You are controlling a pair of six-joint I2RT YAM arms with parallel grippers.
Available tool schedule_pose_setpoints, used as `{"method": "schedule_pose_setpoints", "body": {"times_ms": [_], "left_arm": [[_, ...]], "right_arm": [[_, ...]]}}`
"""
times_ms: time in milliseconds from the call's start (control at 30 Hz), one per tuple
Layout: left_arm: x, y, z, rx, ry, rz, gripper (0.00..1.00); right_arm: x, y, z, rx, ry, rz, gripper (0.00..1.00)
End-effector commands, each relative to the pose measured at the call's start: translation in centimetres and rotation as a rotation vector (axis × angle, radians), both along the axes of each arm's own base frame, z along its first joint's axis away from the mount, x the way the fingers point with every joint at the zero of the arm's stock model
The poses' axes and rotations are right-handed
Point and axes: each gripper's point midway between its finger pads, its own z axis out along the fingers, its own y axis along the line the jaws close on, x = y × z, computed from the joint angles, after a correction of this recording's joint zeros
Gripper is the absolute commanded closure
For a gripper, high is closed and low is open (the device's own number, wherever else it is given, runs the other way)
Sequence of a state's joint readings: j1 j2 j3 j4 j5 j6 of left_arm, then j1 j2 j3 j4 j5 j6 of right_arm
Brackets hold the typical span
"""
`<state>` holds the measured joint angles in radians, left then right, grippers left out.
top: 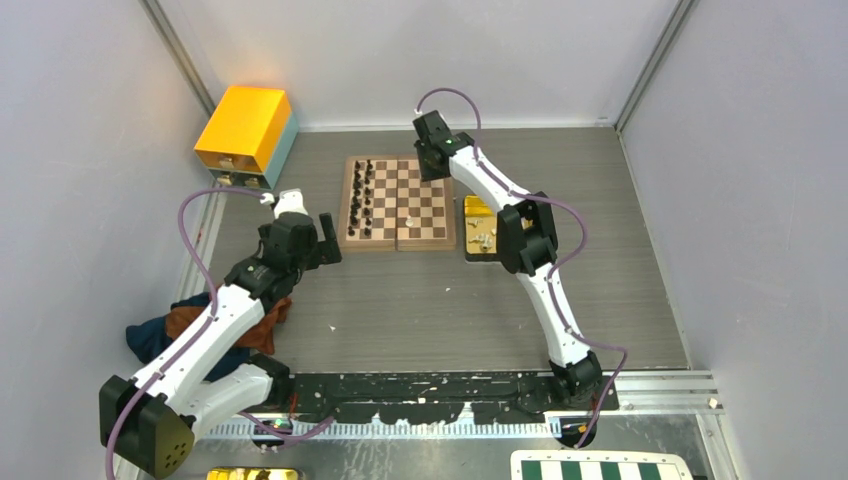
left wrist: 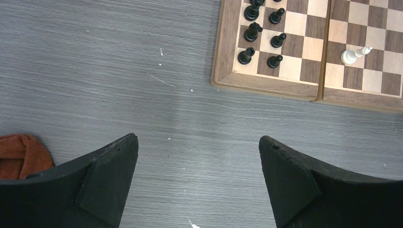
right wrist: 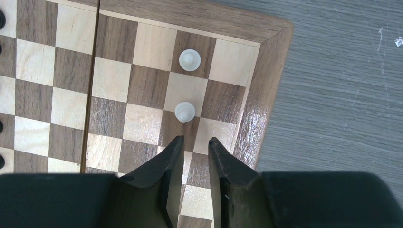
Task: Set up the chess pieces on the board
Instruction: Place the chess piece on the chessboard.
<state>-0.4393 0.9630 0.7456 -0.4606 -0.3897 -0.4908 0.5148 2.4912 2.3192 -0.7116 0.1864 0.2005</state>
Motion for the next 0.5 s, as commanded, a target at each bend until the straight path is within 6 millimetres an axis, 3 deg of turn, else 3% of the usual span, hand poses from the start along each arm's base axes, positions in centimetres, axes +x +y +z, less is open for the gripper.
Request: {"method": "schedule_pose_setpoints", "body": {"times_ms": [0,467], "left_arm": [[1.1,-0.5,1.5,-0.017,-0.061,0.000,0.01],[1.3,-0.5,1.3,-0.012,-0.056,0.004,0.01]], "right_arm": [[1.4,0.3,3.6,0.034,-0.084,-0.001,0.69],[1.5,0.3,2.6,0.045,-0.058,0.000,0.69]]}}
